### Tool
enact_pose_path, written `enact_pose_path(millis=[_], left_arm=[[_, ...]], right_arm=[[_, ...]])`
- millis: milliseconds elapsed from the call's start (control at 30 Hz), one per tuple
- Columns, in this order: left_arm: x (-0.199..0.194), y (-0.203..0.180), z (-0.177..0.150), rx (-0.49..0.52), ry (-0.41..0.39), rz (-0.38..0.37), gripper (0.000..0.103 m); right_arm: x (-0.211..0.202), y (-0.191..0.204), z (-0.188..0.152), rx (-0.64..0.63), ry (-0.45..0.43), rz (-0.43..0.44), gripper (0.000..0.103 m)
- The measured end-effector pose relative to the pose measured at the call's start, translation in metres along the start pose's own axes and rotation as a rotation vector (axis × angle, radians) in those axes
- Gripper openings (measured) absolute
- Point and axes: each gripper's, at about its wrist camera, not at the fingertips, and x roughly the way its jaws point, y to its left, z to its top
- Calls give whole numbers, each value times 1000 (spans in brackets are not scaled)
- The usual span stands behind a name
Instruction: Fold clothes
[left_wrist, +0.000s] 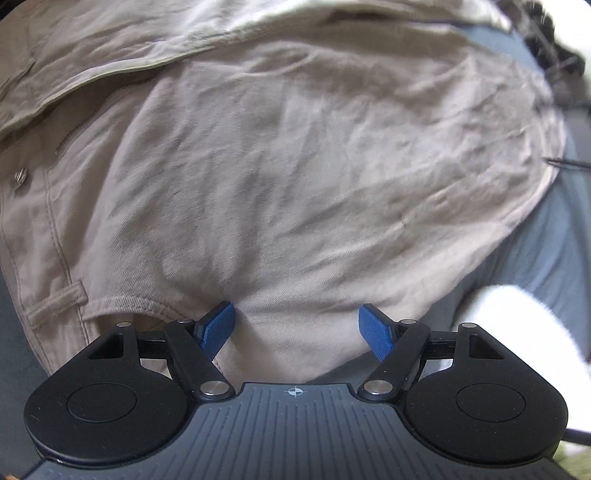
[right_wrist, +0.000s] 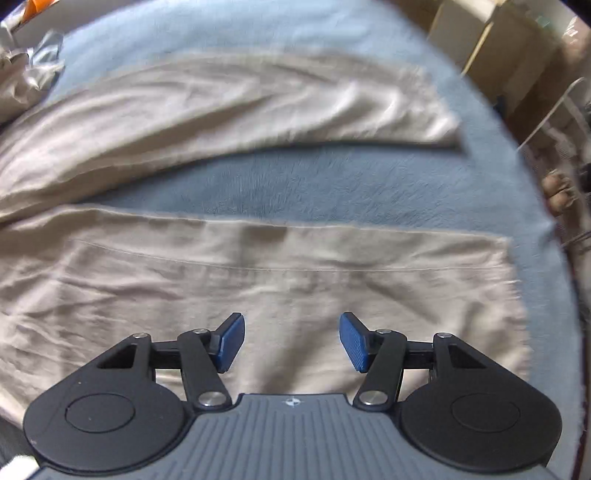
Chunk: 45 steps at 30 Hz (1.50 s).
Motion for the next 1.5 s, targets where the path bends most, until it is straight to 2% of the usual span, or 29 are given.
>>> enact_pose_path(millis=[100, 167, 233, 267, 400, 500, 567, 633, 667, 767, 833, 867, 1000, 1133, 1200, 1233, 1300, 1333, 1400, 1433, 1500], left_arm=[[-6, 14, -9, -68, -55, -47, 75], [-4, 17, -10, -104, -79, -64, 75], [-1, 14, -6, -115, -87, -55, 75], [0, 11, -5, -114, -88, -42, 75], [2, -3, -1, -96, -86, 27, 75], [2, -13, -4, -71, -79, 73, 76], [0, -16, -6, -74, -77, 90, 76], [0, -16, -7, -76, -76, 93, 76], [0, -15, -7, -76, -76, 91, 76], [4, -13, -4, -92, -67, 86, 78], [6, -14, -2, -95, -63, 88, 81], [8, -16, 0, -93, -59, 94, 82], [12, -27, 2, -77, -50, 142, 85], [15, -36, -2, -49, -64, 183, 89], [10, -36, -11, -54, -76, 199, 88], [6, -36, -16, -59, -82, 208, 88], [0, -35, -25, -68, -95, 224, 88], [-4, -34, -30, -73, -101, 232, 88], [-10, -33, -40, -82, -114, 248, 88], [-13, -33, -45, -87, -120, 257, 88], [-19, -31, -58, -142, -142, 244, 88]], right_arm=[[-1, -26, -62, 14, 33, 2, 66], [-8, -54, -97, 103, 136, -25, 71], [-15, -76, -112, 133, 216, -82, 68], [-22, -84, -109, 151, 190, -84, 67], [-39, -101, -47, 252, -113, -21, 68], [-14, -106, 1, 278, -181, 11, 68], [9, -121, 7, 326, -164, 13, 68], [21, -140, -17, 386, -131, -16, 71], [16, -147, -39, 427, -159, 0, 71], [0, -184, -103, 575, -103, -88, 72], [-13, -201, -119, 665, -93, -161, 71], [-19, -209, -126, 709, -89, -199, 66], [-38, -178, -94, 595, -243, -116, 66], [-9, -116, -62, 268, -189, -2, 68], [6, -124, -76, 300, -148, -31, 87], [6, -138, -88, 385, -145, -74, 100], [-1, -164, -115, 519, -116, -227, 102], [-8, -169, -125, 575, -114, -255, 103], [-22, -176, -144, 684, -114, -296, 94], [-29, -171, -149, 702, -121, -292, 92], [-41, -151, -158, 742, -192, -191, 91]])
